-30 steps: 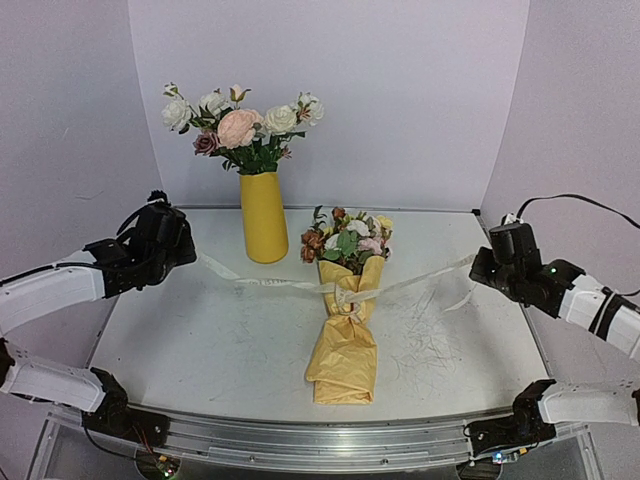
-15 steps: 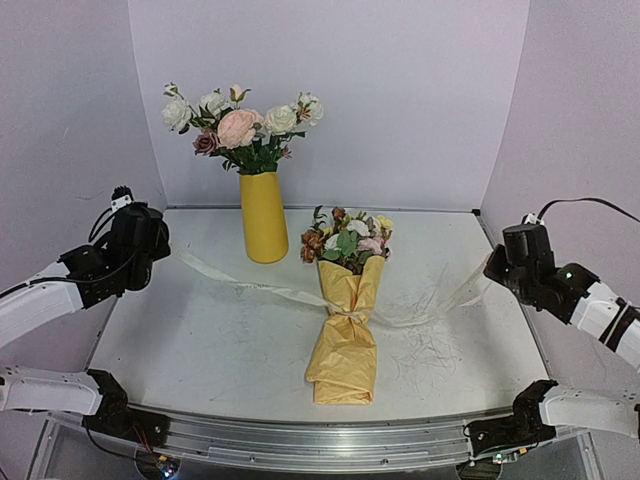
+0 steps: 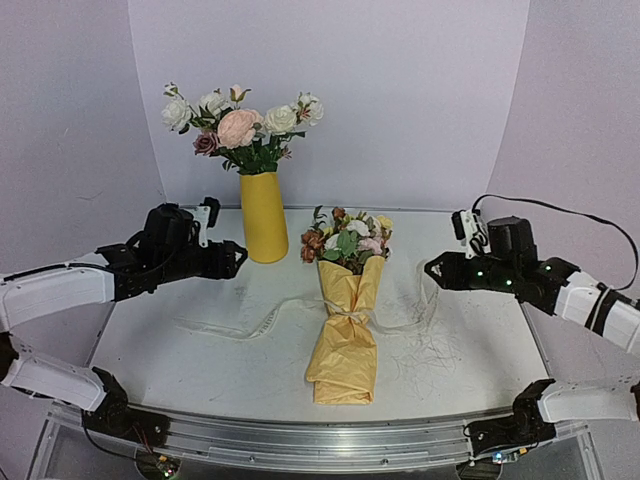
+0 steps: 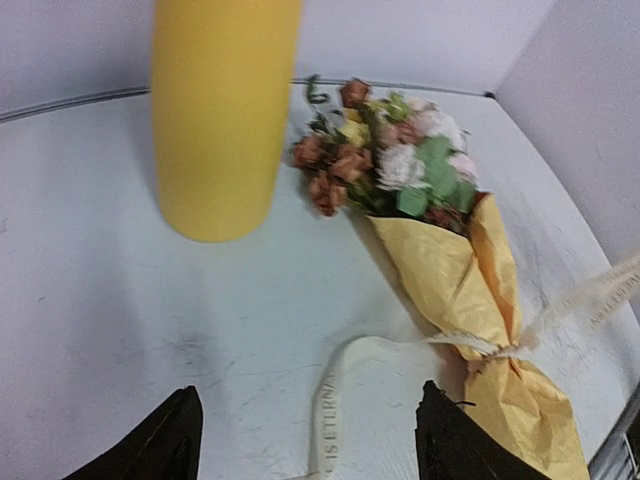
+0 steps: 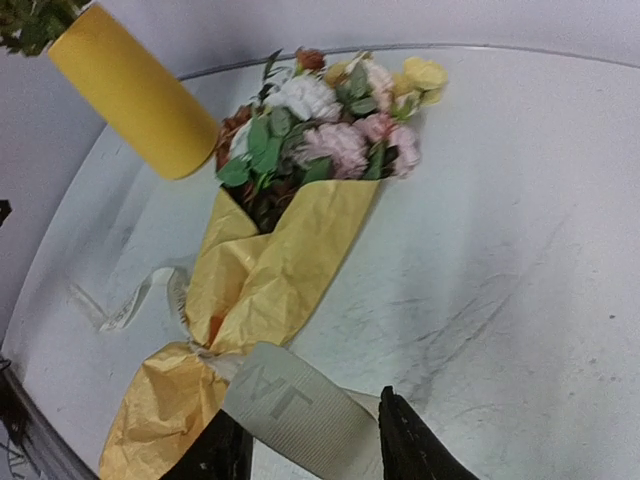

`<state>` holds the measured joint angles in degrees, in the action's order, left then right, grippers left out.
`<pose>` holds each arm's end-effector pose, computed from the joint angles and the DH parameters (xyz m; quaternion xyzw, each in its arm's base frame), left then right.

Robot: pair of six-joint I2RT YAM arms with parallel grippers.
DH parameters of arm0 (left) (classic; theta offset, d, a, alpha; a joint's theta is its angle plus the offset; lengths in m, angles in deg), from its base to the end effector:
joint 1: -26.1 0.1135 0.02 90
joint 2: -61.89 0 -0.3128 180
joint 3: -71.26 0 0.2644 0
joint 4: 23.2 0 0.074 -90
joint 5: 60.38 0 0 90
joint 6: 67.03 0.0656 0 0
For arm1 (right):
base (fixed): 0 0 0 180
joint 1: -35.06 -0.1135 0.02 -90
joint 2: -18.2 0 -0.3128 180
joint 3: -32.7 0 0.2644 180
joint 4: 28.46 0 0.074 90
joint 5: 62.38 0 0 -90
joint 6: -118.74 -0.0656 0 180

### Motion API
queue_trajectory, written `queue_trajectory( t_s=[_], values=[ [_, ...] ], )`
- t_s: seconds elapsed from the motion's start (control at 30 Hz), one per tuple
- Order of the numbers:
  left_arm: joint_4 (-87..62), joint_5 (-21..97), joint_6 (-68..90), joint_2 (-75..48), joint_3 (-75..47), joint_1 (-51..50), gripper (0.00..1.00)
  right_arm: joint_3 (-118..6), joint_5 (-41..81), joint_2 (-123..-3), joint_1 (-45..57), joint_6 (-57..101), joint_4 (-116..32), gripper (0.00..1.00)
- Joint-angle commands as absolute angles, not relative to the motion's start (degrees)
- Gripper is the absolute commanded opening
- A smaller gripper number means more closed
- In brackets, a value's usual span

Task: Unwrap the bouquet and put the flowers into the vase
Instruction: Untie the ribbon from the wrapping paper.

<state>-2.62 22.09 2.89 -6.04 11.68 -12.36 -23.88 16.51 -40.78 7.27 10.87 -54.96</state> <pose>0.2291 -0.1710 0.2977 0.1043 0.8538 -0.1985 0.4699 0.2101 0.1250 0.3036 -0.1231 0.8497 0.2731 0.4339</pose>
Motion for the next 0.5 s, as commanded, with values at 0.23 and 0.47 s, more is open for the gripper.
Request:
queue_trajectory(
  t_s=[0.23, 0.47],
  values=[
    [-12.9, 34.8, 8.3, -21.5, 3.3, -24.7, 0.71, -30.1, 50.6, -42.6, 2.1, 0.1, -60.6, 0.77],
    [-13.8, 36.1, 8.9, -25.9, 1.2, -26.2, 0.71, -32.6, 61.9, -35.0, 2.4, -1.5, -65.7, 0.80]
  ],
)
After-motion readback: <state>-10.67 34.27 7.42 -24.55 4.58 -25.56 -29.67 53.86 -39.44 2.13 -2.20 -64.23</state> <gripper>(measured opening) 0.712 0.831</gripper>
